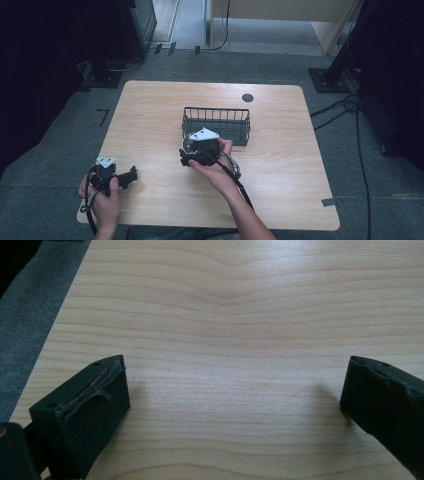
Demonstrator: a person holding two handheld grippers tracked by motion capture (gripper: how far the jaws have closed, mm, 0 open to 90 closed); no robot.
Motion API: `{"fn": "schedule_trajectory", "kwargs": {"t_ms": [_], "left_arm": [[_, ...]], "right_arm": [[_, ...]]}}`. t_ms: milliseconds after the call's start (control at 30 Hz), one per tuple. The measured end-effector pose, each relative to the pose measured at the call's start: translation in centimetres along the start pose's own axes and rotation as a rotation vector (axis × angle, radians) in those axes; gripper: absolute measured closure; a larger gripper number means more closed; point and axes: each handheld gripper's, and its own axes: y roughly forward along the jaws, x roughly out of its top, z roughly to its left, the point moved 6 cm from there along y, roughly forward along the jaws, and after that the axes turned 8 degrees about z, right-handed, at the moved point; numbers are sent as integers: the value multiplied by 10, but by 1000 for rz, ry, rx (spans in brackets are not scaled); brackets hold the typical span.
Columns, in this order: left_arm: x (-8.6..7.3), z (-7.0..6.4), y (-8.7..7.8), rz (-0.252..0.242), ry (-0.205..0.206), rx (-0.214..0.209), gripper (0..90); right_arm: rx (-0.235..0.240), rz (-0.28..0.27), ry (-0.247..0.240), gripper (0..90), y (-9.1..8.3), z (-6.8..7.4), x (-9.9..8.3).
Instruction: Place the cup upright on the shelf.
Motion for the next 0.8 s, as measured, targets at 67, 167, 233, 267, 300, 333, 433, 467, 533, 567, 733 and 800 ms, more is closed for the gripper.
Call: {"fn": "schedule_trajectory", "kwargs": {"t_ms": [67, 167, 233, 267, 300, 333, 433, 467, 533, 567, 733, 800], "left_arm": [[0, 0, 0, 1, 0, 0, 0], [0, 0, 0, 1, 0, 0, 0], [0, 0, 0, 1, 0, 0, 0], [0, 0, 0, 1, 0, 0, 0], [0, 0, 0, 1, 1, 0, 0], [0, 0, 0, 0, 0, 0, 0], [0, 0, 0, 0, 0, 0, 0], [0, 0, 0, 0, 0, 0, 0], [0, 0, 0, 0, 0, 0, 0], [0, 0, 0, -2, -2, 0, 0], [0, 0, 0, -2, -2, -1, 0], [0, 0, 0, -2, -3, -1, 0]], "right_arm": [[-6, -8, 2, 180, -5, -4, 3], [-16, -24, 3, 180, -12, -11, 8], [-21, -30, 10, 180, -15, -16, 10], [-26, -39, 21, 181, -17, -19, 11], [-27, -46, 30, 181, -19, -22, 13], [-29, -55, 36, 181, -23, -26, 16], [-41, -68, 41, 181, -26, -31, 19], [-46, -71, 42, 181, -28, -33, 21], [-57, -81, 44, 181, -33, -38, 25], [-64, -90, 48, 181, -37, -43, 29], [-90, -104, 51, 181, -44, -52, 36], [-101, -115, 57, 181, -47, -58, 40]]}}
